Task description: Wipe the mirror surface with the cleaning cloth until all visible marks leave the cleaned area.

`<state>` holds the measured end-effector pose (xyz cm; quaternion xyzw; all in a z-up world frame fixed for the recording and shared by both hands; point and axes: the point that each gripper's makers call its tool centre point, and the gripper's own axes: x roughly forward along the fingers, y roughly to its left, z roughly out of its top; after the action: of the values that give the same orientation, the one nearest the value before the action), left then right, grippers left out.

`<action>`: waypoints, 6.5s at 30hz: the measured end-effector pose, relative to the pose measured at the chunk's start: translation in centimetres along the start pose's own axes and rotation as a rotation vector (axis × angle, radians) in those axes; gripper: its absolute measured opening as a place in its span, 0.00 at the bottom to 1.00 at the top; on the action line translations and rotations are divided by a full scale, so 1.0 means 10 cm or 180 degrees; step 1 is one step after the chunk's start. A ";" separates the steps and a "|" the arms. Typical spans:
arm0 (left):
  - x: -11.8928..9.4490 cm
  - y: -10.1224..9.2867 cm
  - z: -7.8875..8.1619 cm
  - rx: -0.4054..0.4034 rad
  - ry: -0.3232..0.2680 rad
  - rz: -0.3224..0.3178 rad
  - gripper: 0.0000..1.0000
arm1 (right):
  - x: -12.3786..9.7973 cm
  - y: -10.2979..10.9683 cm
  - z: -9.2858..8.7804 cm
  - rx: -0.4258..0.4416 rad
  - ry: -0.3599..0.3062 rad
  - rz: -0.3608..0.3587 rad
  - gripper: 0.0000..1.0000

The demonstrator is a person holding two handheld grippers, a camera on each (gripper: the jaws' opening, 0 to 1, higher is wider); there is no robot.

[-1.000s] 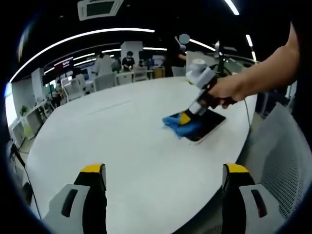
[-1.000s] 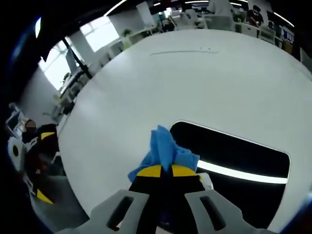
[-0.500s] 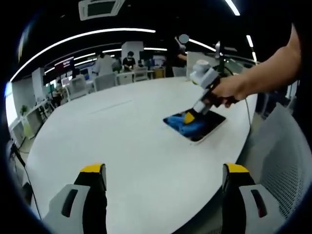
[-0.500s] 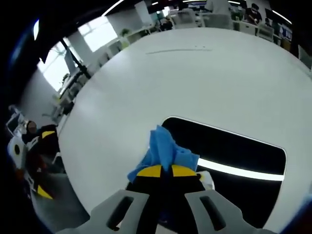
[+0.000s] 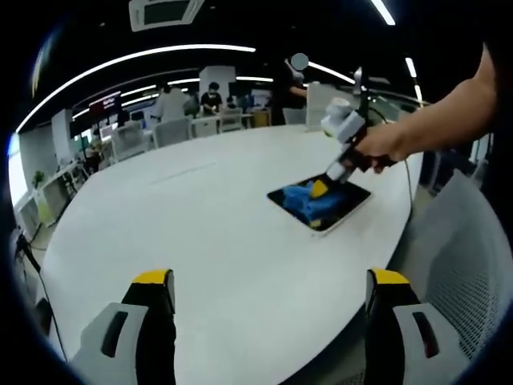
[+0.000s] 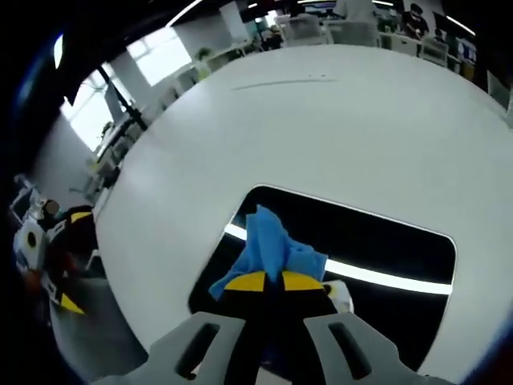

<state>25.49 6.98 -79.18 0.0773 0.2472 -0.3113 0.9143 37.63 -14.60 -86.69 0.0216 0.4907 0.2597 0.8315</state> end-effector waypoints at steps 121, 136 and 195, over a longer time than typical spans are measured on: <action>-0.01 0.02 0.07 -0.0006 -0.0108 0.0025 0.99 | -0.72 -1.20 -0.44 0.0306 -0.0230 -0.0789 0.01; -0.01 -0.01 0.06 0.0006 -0.0091 -0.0020 0.99 | -0.80 -1.08 -0.64 0.0381 -0.0234 -0.0737 0.01; -0.01 -0.01 0.06 0.0024 -0.0095 -0.0006 0.99 | -0.68 -0.71 -0.67 0.0705 -0.0225 -0.0704 0.00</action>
<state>25.63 6.74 -78.57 0.0759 0.2324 -0.3141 0.9174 32.38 -25.23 -86.77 0.0682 0.4862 0.1100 0.8642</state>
